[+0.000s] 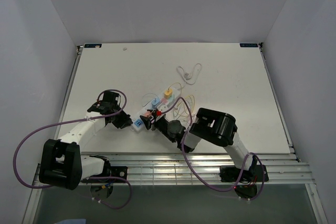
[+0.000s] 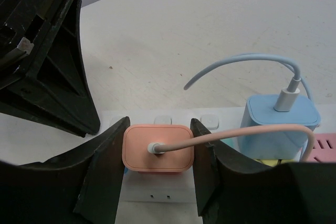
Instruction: Insert the plug
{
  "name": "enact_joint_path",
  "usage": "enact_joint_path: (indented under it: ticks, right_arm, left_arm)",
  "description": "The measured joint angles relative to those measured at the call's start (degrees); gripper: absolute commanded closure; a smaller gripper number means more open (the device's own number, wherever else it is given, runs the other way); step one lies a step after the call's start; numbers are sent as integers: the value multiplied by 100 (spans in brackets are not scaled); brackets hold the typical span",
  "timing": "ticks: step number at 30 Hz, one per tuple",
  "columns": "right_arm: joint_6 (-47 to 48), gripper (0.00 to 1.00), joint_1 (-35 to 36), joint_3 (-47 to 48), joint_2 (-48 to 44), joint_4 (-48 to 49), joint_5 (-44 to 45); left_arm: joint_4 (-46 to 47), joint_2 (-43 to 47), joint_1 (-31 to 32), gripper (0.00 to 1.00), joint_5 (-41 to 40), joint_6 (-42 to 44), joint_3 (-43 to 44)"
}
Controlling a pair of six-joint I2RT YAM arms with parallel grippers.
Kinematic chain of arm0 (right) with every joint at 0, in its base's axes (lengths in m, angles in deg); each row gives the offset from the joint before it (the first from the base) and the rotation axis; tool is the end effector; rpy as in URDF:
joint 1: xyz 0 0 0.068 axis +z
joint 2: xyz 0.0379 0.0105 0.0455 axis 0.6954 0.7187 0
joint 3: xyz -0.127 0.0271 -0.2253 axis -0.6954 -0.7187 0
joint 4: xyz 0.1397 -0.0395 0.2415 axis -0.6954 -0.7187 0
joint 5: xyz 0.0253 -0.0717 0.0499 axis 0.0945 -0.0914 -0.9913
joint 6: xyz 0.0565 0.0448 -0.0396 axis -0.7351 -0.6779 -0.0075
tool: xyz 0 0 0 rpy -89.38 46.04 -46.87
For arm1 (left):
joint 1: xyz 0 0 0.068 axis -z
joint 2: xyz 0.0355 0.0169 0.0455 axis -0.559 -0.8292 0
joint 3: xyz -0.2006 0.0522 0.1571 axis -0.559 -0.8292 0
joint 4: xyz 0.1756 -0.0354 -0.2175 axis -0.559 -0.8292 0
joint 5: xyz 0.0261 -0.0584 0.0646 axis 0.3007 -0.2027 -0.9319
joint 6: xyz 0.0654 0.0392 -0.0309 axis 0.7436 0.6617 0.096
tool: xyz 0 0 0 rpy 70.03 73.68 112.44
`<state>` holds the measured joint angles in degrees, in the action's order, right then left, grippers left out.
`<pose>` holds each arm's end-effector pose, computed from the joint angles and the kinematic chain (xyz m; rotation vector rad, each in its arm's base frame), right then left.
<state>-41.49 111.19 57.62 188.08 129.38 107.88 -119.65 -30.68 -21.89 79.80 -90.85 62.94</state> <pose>0.1799 0.3596 0.0830 -0.4971 1.4268 0.7526 0.2400 -0.0580 0.1198 -1.0008 2.6271 -0.4334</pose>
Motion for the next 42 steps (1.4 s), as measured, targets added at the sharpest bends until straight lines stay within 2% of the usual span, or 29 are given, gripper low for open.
enact_joint_path:
  ticks: [5, 13, 19, 30, 38, 42]
  right_arm:
    - [122, 92, 74, 48, -52, -111, 127]
    - [247, 92, 120, 1008, -341, -2114, 385]
    - [146, 92, 96, 1320, -350, -2693, 380]
    - [-90, 92, -293, 2229, -216, -3947, -514]
    - [118, 92, -321, 2295, -138, -4113, -695]
    - [321, 92, -304, 3018, 181, -4800, -619]
  left_arm:
    - [0, 0, 0, 72, -2, 0, 9]
    - [24, 0, -48, 72, -216, 7, 20]
    - [35, 0, -48, 72, -251, 22, 20]
    - [68, 0, -68, 72, -297, 39, 20]
    - [74, -15, -68, 73, -282, 42, 22]
    - [107, -39, -76, 73, -332, 46, 39]
